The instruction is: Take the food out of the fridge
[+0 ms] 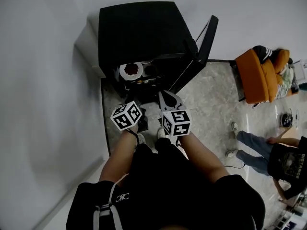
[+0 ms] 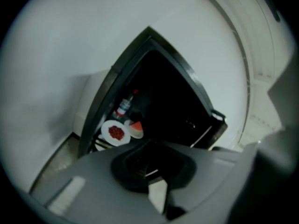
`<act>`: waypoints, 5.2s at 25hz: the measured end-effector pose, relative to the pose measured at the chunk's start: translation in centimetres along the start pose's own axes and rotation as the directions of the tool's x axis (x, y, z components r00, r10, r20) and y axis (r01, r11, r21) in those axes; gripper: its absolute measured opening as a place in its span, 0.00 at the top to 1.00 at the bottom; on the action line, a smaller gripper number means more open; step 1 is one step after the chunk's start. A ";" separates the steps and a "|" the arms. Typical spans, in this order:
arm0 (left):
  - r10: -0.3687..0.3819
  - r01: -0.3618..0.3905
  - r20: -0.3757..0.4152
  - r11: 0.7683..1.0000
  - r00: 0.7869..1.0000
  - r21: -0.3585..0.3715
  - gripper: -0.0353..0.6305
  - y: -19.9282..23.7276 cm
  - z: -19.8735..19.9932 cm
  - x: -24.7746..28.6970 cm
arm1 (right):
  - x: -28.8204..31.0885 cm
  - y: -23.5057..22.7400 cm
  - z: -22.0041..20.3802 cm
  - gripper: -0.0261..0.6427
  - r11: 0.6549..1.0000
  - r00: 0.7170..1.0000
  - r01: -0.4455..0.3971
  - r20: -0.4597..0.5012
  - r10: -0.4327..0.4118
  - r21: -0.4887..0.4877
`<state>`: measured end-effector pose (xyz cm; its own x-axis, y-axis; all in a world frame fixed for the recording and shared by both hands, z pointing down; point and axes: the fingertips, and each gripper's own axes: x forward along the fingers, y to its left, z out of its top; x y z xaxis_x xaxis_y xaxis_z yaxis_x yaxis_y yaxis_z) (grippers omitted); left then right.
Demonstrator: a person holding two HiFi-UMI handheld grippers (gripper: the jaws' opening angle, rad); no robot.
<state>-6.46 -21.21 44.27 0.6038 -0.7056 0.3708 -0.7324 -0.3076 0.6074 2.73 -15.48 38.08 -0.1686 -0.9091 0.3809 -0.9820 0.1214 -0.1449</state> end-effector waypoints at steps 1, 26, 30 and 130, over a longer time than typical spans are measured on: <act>-0.030 0.031 0.012 0.997 0.999 -0.073 0.94 0.1 -0.3 0.7 | 0.4 -0.2 -0.3 0.97 1.000 1.000 -0.013 -0.012 0.013 -0.010; 0.237 0.010 0.196 0.612 0.951 -0.791 0.68 15.9 -8.5 16.2 | 3.6 -7.5 -10.1 0.97 0.978 0.956 -0.204 -0.226 0.190 -0.040; 0.270 -0.026 0.177 0.613 0.947 -0.790 0.66 16.9 -8.7 17.3 | 4.2 -7.3 -10.4 0.97 0.975 0.952 -0.217 -0.229 0.202 -0.045; -0.168 0.344 0.312 0.648 0.935 -0.679 0.94 -6.1 10.2 -12.2 | 1.6 1.1 -0.5 0.97 0.962 0.962 -0.273 -0.016 0.273 0.016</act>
<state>-12.60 -17.24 28.84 0.5898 -0.8071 0.0251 -0.0538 -0.0082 0.9985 1.31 -16.58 38.93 -0.4319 -0.8349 0.3412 -0.8971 0.3586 -0.2581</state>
